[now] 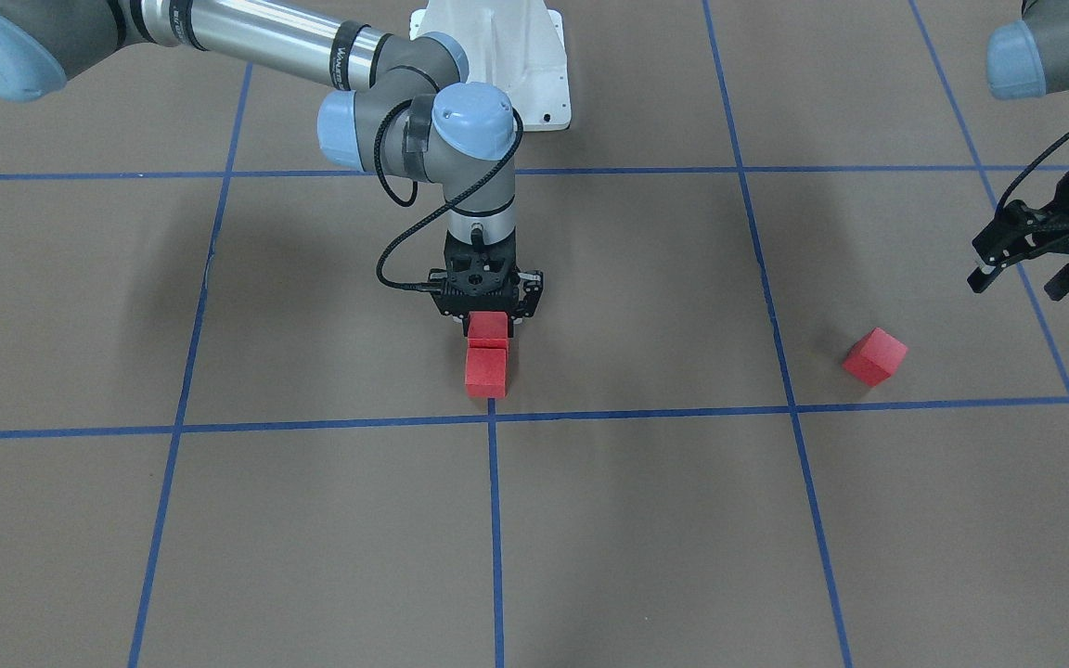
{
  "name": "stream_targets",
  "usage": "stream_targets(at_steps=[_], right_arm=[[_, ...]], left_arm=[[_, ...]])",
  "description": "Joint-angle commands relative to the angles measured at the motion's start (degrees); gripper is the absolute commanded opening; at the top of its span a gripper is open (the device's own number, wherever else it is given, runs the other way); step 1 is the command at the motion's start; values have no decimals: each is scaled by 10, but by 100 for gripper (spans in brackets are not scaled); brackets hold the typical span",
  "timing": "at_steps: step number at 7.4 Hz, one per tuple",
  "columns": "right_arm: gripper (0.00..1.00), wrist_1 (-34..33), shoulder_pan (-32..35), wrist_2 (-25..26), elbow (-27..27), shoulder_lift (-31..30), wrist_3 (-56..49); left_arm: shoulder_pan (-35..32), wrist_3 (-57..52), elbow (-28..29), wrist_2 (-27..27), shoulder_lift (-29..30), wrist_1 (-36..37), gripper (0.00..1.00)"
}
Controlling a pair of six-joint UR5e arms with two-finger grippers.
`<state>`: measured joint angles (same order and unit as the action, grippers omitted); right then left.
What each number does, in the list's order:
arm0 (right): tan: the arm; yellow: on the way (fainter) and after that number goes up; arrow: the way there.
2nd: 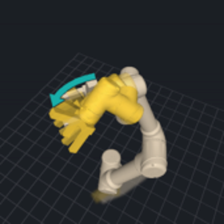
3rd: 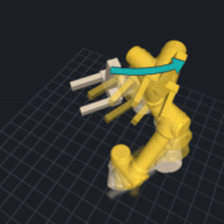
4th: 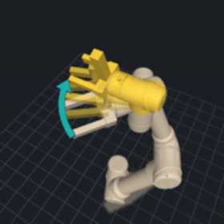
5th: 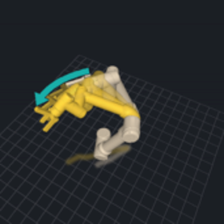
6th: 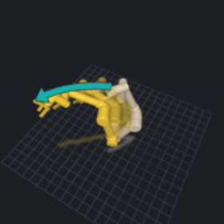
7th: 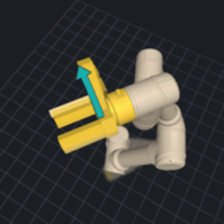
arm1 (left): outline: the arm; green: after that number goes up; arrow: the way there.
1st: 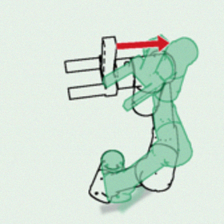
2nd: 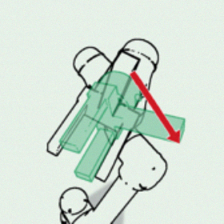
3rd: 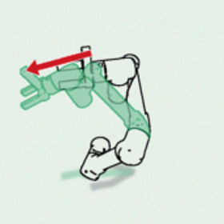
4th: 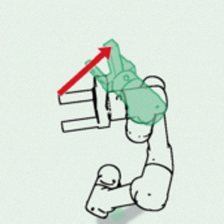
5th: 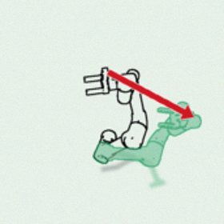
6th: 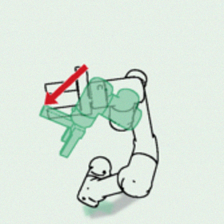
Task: Form red blocks into L shape at center
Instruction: 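Open and withdraw the right gripper while the left gripper reaches the far cube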
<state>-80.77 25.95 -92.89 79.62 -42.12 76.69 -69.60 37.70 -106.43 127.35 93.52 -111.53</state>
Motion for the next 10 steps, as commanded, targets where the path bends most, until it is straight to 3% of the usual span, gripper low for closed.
stream_targets(at_steps=[1,3,4,6,8,9,10], right_arm=[[80,2,1,1,1,-2,0],[87,2,5,1,1,-1,0],[98,2,9,0,2,3,-1],[99,-2,28,-9,15,6,-23],[99,-6,68,-70,43,5,-31],[99,-18,85,-87,56,3,-35],[99,-28,105,-105,78,-1,-57]], left_arm=[[1,0,0,0,0,0,99],[1,0,0,0,0,0,100],[1,0,1,0,0,0,100],[1,26,12,0,0,-1,100],[6,106,11,-6,0,-3,100],[28,164,12,-18,-1,-2,100],[83,269,7,-87,0,-10,100]])
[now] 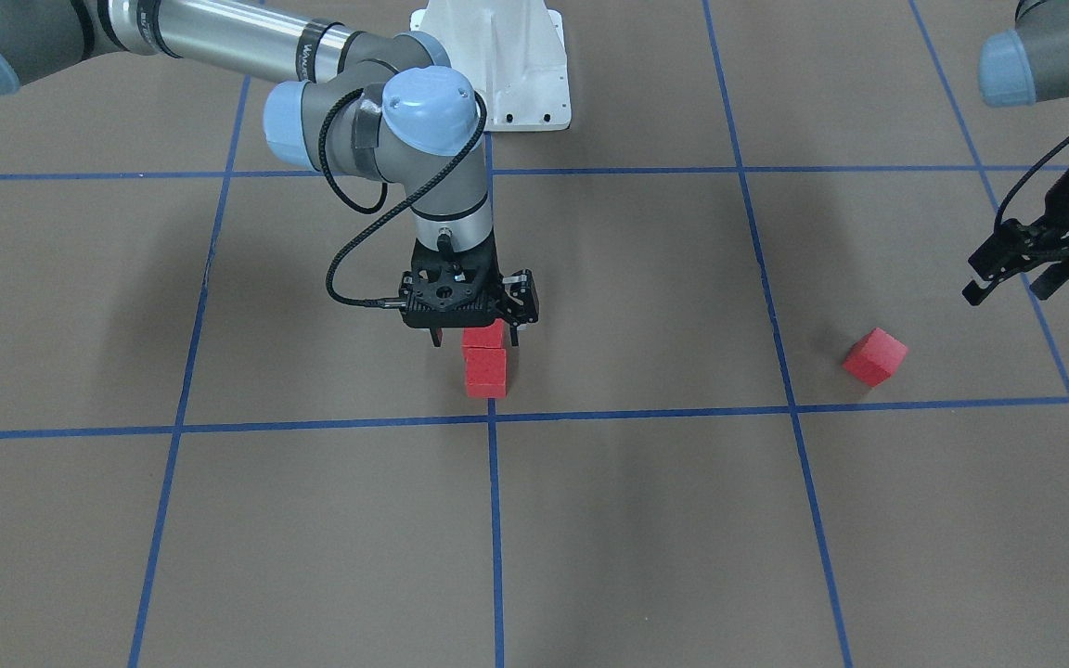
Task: Form red blocks into L shape at center
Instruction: 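Open and withdraw the right gripper while the left gripper reaches the far cube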
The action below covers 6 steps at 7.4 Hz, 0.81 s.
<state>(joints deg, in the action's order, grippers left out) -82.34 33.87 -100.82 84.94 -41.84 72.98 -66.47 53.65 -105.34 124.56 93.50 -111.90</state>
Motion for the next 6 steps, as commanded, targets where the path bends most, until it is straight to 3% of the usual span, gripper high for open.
stream_targets(at_steps=[1,4,6], right_arm=[[99,-32,56,-61,47,-11,-35],[99,-35,90,-92,83,-45,-78],[99,-36,93,-92,87,-46,-81]], left_arm=[[114,203,-1,-124,1,-16,100],[156,312,21,-193,3,-10,100],[158,355,75,-211,42,-11,100]])
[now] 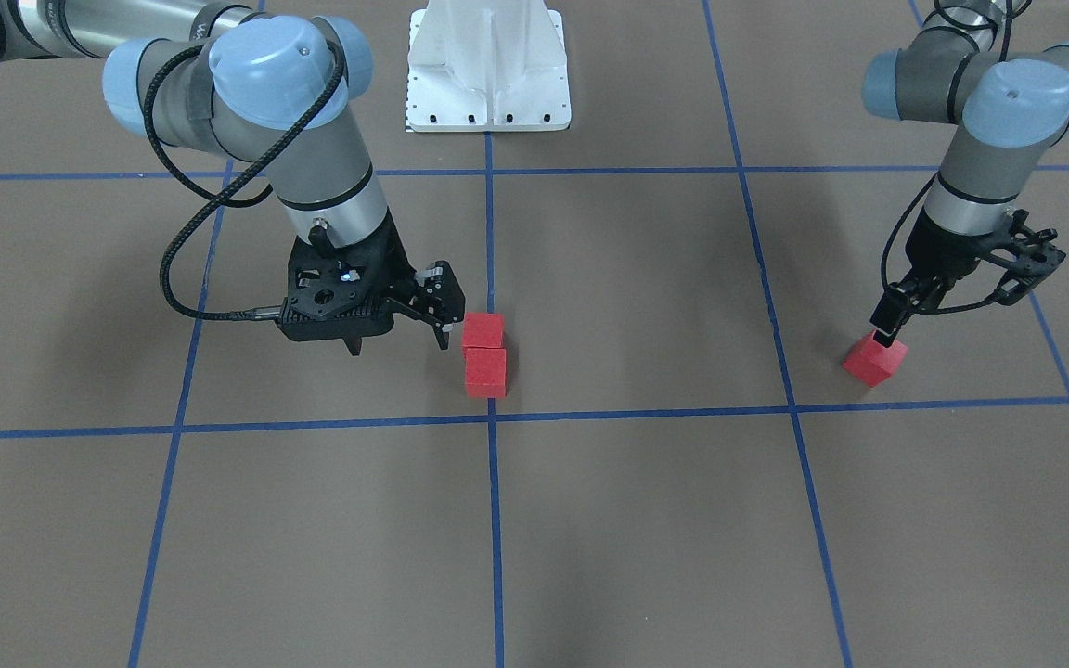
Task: Form red blocks into L shape at center
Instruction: 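Grasp the remaining red cube with the left gripper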
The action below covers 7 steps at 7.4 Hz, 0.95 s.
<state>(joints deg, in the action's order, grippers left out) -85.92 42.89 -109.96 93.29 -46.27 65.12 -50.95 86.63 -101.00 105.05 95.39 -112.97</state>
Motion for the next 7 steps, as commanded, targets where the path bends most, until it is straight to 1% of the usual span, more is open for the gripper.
stream_targets(at_steps=[1,3,7], right_arm=[[99,1,4,-1,3,-2,-3],[99,1,6,0,3,-4,-3],[99,1,7,2,4,-7,-3]], left_arm=[[10,32,48,-20,33,-1,100],[11,32,69,-24,45,-3,100],[12,33,77,-28,43,-1,100]])
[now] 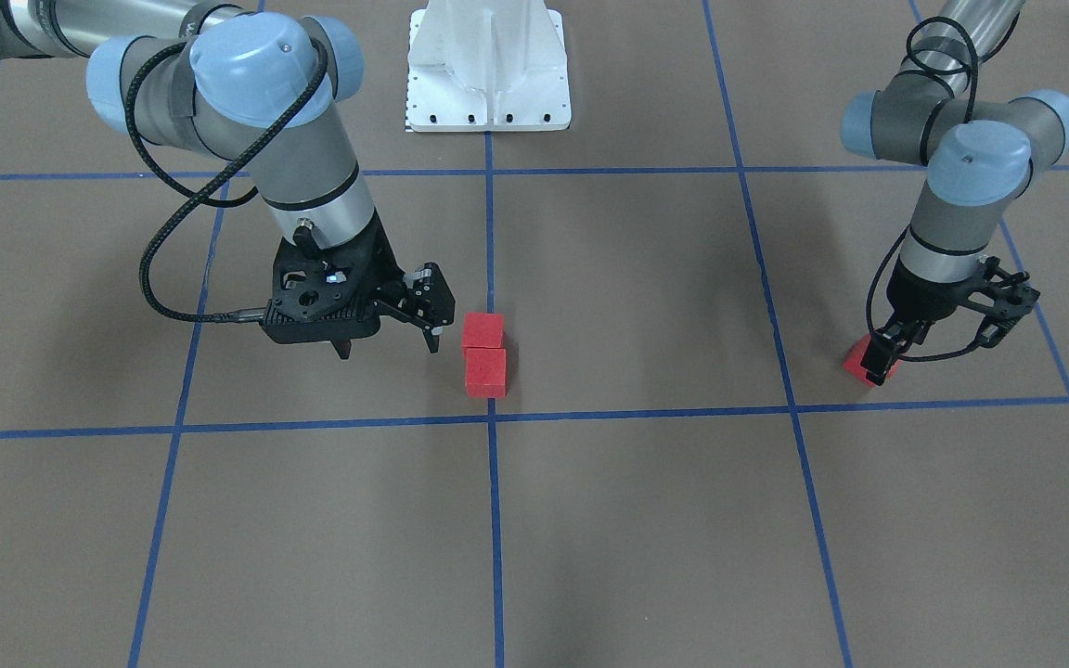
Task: Form red blocks into L shape at center
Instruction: 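Grasp the remaining red cube with the left gripper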
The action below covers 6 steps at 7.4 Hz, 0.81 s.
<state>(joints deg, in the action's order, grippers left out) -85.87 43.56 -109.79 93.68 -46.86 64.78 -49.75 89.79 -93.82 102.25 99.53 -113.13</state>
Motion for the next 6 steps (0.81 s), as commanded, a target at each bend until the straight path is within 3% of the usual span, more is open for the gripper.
stream_targets(at_steps=[1,6], right_arm=[[99,0,0,1,0,-3,0],[99,1,0,4,0,-6,0]], left_arm=[[2,2,13,0,2,-2,100],[14,3,24,1,4,-3,99]])
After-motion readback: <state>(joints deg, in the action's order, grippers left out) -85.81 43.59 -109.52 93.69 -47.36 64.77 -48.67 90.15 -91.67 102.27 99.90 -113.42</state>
